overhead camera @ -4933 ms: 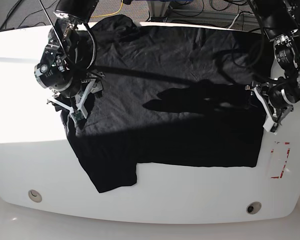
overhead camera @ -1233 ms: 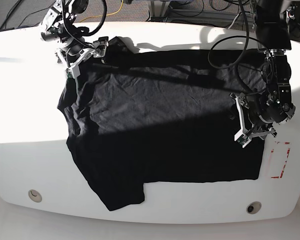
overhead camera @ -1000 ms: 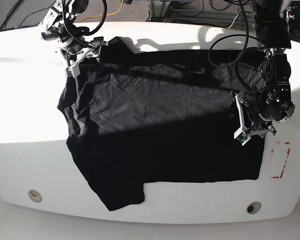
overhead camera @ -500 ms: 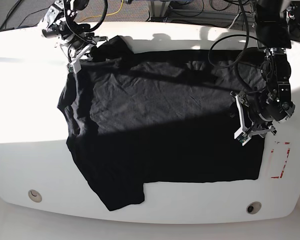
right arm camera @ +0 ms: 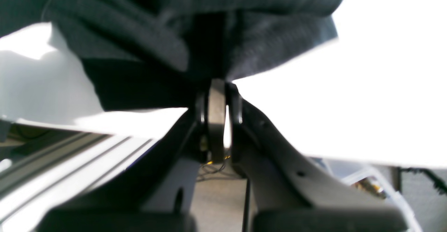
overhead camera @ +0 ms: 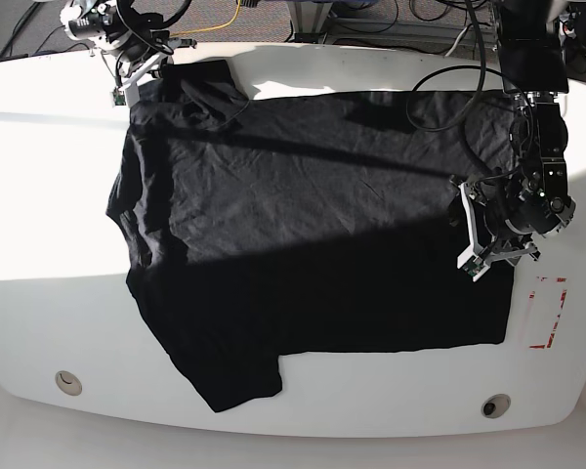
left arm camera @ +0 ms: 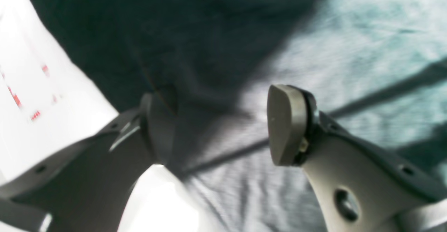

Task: Layout the t-shirt on the table in an organized manner, then fold the t-shirt properly
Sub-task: 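Pinch the collar edge with the right gripper and pull it outward, then grasp the collar edge corners with both grippers and pull taut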

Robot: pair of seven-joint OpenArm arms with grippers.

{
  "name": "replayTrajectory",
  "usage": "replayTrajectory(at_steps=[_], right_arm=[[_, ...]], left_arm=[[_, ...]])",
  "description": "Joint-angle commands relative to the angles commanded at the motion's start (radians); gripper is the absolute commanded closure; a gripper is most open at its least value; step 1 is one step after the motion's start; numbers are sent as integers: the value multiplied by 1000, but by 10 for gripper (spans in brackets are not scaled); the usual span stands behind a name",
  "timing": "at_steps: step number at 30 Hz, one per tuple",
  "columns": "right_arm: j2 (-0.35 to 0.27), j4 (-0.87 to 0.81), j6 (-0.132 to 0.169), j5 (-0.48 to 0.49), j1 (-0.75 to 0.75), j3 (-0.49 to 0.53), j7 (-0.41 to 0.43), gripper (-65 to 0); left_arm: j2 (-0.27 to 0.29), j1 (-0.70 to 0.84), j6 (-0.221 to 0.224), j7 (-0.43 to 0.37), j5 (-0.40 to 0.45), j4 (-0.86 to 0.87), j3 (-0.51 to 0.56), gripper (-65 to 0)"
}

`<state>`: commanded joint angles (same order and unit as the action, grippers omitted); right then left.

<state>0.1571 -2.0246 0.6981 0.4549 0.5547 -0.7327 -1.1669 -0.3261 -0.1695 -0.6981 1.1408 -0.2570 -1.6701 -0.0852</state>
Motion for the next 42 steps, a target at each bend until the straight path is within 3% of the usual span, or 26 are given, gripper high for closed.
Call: replayTrajectory(at_steps=[8,10,14,19,22,26,31,36,42], right_arm=[[0,0,0,61,68,-11,0,-5],[0,0,0,63,66,-11,0,-35],[0,-2,0,63,66,-11,2,-216],[0,-2,0,77,61,-63,5,-522],[0,-2,0,124,46,-104,0,-618],[-58,-2,0,193,38,-127,0,-626],[-136,2,0,256,3,-132,0,-626],[-199,40,0,239,-83,-132,0,-626],[-230,130,0,144,-195,-127,0,-628]], left_arm=[[-2,14,0,0,0,0,0,-379],[0,15,0,0,0,0,0,-379],[2,15,0,0,0,0,0,-379],[2,35,0,0,-2,-14,0,-379],[5,57,0,0,-3,-57,0,-379],[6,94,0,0,-31,-110,0,-379],[6,138,0,2,-147,-170,-35,-379],[35,175,0,2,-265,-183,-146,-379],[49,210,0,41,-331,-183,-244,-379]])
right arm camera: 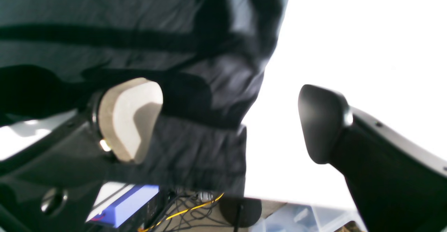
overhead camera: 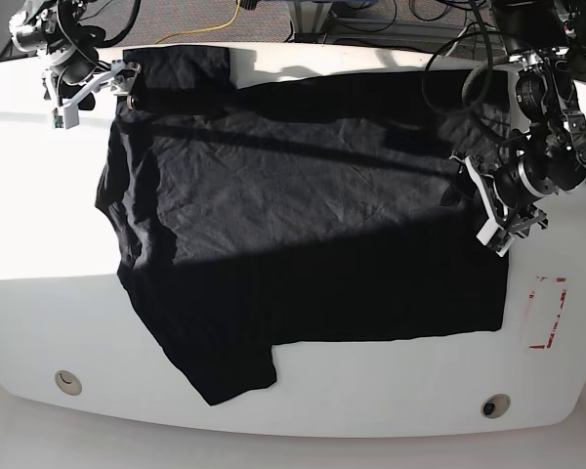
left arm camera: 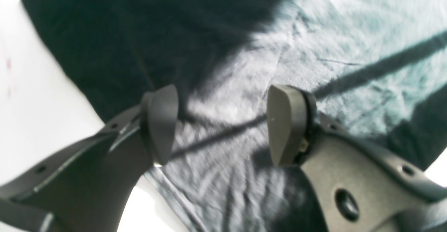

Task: Layout the t-shirt on the table in an organized manner, then fold the t-shirt properly
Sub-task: 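Grasp the collar edge corners with both grippers and pull taut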

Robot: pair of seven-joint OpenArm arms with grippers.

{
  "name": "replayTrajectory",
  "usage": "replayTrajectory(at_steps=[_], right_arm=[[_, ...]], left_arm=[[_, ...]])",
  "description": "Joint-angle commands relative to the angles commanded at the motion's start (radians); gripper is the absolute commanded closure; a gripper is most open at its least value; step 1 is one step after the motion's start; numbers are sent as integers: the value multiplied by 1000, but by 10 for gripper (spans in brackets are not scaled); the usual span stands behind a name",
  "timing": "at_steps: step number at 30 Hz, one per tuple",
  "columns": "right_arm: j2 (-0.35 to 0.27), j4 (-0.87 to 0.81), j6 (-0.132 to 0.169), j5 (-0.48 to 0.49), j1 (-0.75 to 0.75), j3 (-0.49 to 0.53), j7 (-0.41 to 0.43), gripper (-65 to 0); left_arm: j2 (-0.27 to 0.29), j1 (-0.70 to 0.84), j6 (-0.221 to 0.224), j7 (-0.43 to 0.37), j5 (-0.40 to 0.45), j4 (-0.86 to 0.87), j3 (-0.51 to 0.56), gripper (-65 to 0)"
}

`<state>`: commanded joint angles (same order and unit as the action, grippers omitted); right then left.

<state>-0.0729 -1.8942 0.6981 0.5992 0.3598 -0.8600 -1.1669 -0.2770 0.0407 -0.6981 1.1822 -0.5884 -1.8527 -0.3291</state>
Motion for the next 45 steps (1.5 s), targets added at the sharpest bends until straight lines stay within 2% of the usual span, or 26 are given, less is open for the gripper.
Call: replayTrajectory(at_steps=[6,13,23,26,32,34,36,39,40,42,44,45], right_arm=[[-35,104,0,-92,-89,2,5,-628],[-77,206,0,-107,-129,3,5,-628],[-60,222,0,-103,-120,101,5,-628],[-29,221,0,-103,-115,112,5,-628],[-5,221,0,-104,-118,115,5,-621],[-2,221,0,-106,-118,115,5,-585],[0,221,0,-109,-118,115,5,-515],[0,221,0,-109,-120,115,5,-325],[0,221,0,-110,-120,115,5,-279],[0,221,0,-110,-121,115,5,-138],[-2,221,0,-110,-129,117,5,-43],[-2,221,0,-110,-130,118,5,-19]], left_arm=[[-2,44,0,8,-41,0,-64,-379],[-2,86,0,8,-48,0,-121,-379],[-2,146,0,8,-49,0,-210,-379],[-2,166,0,8,-75,2,-239,-379],[-5,212,0,8,-147,2,-281,-379],[-5,233,0,8,-166,2,-290,-379],[-5,252,0,8,-181,2,-299,-379],[-5,285,0,8,-195,0,-321,-379],[-5,295,0,8,-195,0,-328,-379],[-3,319,0,8,-195,0,-354,-379],[-3,338,0,8,-195,0,-371,-381],[-3,345,0,8,-195,0,-377,-381]])
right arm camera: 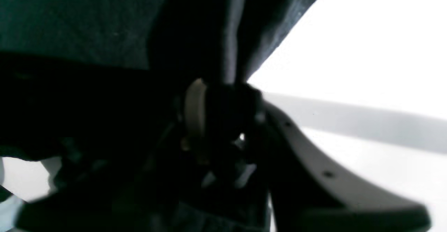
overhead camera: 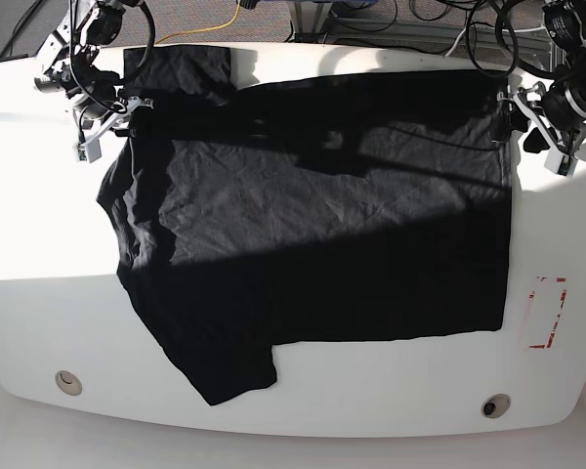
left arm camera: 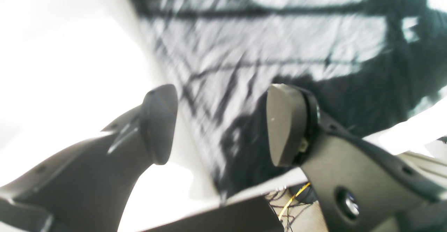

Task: Layout the t-shirt on the table in an organized manner, then fold the t-shirt properly
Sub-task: 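Grasp the collar edge corners with both grippers and pull taut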

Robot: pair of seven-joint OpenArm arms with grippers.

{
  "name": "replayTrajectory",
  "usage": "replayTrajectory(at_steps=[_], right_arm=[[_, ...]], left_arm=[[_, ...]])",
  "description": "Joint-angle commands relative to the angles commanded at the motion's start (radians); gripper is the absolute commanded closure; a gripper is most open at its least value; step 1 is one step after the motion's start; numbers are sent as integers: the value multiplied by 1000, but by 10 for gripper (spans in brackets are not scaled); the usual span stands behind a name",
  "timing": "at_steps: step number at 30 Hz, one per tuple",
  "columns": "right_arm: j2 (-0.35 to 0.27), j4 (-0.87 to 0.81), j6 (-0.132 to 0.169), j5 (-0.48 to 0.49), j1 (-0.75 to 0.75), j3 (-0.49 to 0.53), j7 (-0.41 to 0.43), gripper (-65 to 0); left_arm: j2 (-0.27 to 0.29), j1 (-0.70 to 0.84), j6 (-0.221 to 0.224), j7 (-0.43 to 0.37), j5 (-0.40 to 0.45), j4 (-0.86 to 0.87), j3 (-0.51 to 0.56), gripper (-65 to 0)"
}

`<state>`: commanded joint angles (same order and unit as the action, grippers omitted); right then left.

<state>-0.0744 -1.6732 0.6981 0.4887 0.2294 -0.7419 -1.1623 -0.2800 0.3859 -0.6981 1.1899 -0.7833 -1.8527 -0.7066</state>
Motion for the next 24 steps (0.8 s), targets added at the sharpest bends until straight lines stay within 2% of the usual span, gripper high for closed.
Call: replayTrajectory(at_steps=[5,14,24], right_arm=[[-5,0,0,-2,2,58,-2,-8],[2,0,0,-2,0,75,-2,-8],[-3,0,0,-2,-2,69,-2,-8]], left_arm=[[-3,48,0,0,0,3,-9,-383],[2,101,0,0,2,25,2,-383],[-5,107,0,0,6,187,-5,-383]])
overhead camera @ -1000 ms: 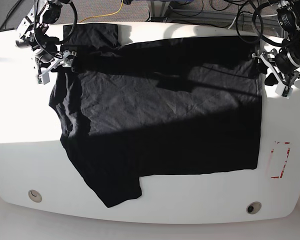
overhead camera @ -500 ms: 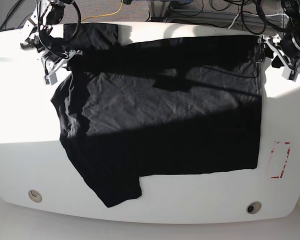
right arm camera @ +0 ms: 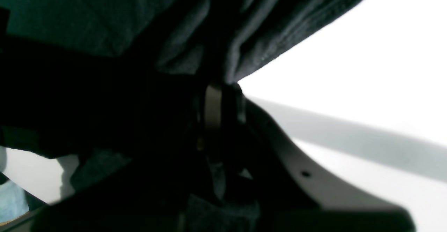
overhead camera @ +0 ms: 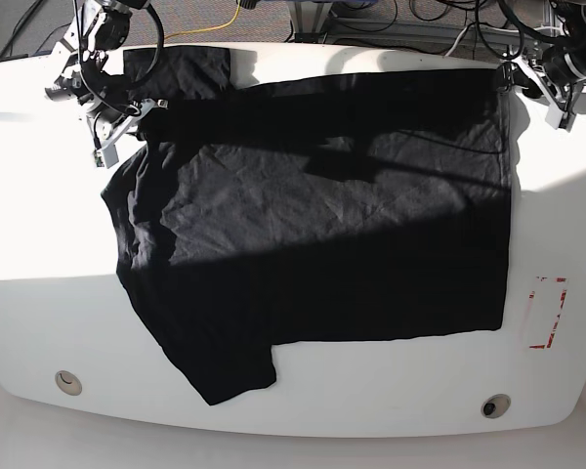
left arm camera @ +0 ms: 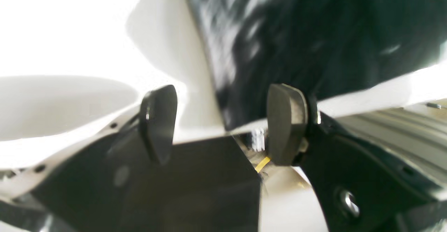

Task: Layout the t-shirt on the table in an organized manner, then fold the t-shirt properly
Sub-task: 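Grasp the collar edge corners with both grippers and pull taut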

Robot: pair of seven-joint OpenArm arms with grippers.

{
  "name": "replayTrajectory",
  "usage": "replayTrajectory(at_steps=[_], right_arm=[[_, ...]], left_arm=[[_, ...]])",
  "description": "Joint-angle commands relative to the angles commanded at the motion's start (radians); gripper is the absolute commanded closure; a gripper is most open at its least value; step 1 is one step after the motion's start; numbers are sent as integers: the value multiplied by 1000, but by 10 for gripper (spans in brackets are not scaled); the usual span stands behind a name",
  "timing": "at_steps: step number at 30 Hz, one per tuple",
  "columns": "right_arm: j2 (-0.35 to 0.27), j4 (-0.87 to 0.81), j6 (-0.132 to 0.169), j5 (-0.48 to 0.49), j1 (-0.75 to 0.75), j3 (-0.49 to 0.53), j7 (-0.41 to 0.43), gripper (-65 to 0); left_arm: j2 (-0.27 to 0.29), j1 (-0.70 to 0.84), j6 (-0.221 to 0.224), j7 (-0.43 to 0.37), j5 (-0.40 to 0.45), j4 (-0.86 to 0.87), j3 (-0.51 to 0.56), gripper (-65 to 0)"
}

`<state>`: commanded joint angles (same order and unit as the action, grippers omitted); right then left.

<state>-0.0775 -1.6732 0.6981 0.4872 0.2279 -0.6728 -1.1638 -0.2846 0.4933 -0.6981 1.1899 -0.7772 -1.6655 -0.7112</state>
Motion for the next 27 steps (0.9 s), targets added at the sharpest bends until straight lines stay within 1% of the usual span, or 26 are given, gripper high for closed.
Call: replayTrajectory(at_steps=[6,15,22,23,24,27], right_arm=[[0,0,0,0,0,-2,2,-8],[5,0,0,5,0,-2,2,-8],[5,0,0,6,-2,-2,2,-8],[5,0,0,6,-2,-2,2,-8],[5,0,0,6,-2,-2,2,-8],[5,0,0,6,-2,-2,2,-8]], left_arm=[[0,0,0,-2,0,14,12,-383],[3,0,0,-2,2,17,144,-382],[5,17,0,0,0,12,167,-374],[5,17,0,0,-2,11,167,-360],[5,17,0,0,-2,11,167,-326],[2,15,0,0,0,11,169,-204]])
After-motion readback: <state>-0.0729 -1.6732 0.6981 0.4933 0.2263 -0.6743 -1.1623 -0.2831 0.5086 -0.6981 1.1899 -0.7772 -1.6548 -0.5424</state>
